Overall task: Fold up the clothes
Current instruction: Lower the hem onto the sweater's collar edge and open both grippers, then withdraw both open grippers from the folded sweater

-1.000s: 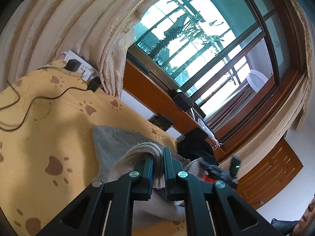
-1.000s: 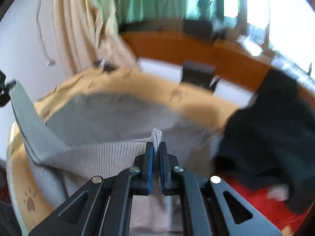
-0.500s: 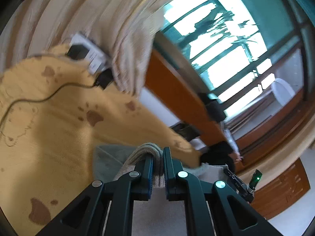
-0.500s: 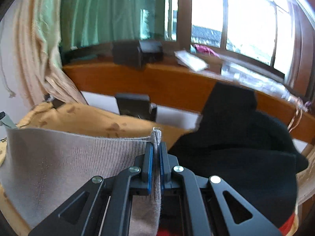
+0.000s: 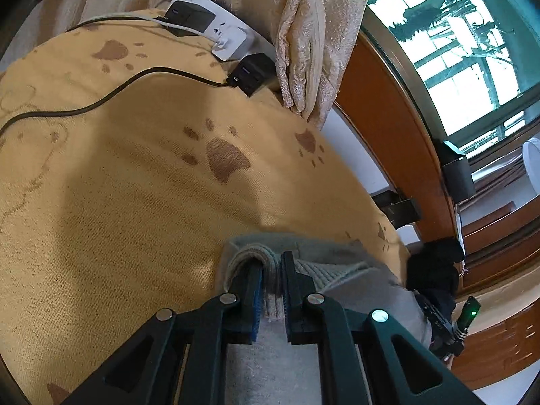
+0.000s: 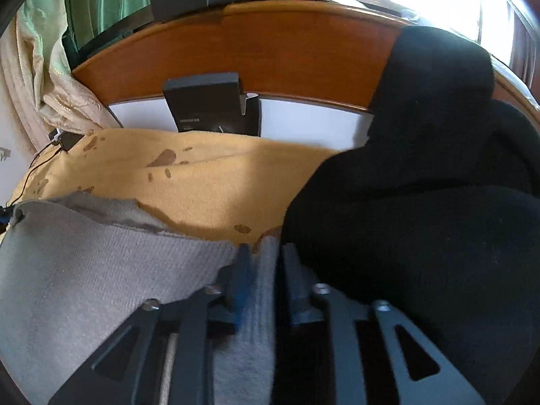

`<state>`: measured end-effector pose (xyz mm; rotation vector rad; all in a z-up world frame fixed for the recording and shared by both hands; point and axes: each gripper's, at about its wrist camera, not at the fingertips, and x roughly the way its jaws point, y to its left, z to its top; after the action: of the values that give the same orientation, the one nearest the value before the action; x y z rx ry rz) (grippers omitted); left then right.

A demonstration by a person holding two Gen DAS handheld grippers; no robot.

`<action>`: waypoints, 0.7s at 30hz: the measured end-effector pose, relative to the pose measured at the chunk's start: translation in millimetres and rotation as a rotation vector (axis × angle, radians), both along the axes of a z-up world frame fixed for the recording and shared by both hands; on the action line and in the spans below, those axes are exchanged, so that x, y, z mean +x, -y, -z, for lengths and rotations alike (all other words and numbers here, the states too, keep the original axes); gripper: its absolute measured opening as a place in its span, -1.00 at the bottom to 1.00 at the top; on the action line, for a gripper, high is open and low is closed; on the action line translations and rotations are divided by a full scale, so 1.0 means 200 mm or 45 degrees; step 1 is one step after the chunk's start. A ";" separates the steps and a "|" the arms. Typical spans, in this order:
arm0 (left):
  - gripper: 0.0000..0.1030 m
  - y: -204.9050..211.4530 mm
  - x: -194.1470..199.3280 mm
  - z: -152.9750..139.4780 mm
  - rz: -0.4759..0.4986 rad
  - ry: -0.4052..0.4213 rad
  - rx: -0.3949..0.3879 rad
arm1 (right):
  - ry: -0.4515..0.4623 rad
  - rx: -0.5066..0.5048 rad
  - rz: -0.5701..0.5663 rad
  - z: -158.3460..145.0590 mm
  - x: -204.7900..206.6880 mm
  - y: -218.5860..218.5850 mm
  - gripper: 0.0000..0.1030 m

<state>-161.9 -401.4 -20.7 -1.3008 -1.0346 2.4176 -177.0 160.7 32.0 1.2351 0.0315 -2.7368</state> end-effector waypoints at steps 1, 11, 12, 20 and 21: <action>-0.76 0.00 0.01 -0.01 -0.001 -0.003 0.003 | -0.017 -0.027 0.003 -0.02 0.02 -0.01 0.24; 1.00 0.24 0.13 -0.08 -0.199 -0.051 0.323 | -0.182 -0.195 0.064 -0.25 0.29 -0.12 0.69; 1.00 0.25 0.16 -0.09 -0.193 -0.068 0.339 | -0.198 -0.192 0.074 -0.27 0.33 -0.13 0.69; 1.00 0.13 0.46 -0.16 0.028 -0.193 0.680 | -0.249 -0.303 0.030 -0.33 0.68 -0.12 0.95; 1.00 0.10 0.50 -0.17 0.060 -0.203 0.741 | -0.251 -0.318 0.011 -0.32 0.73 -0.10 0.99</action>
<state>-62.2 -421.4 12.6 -0.9021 -1.4843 1.9222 -30.1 181.3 95.8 0.9009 -0.2862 -2.7539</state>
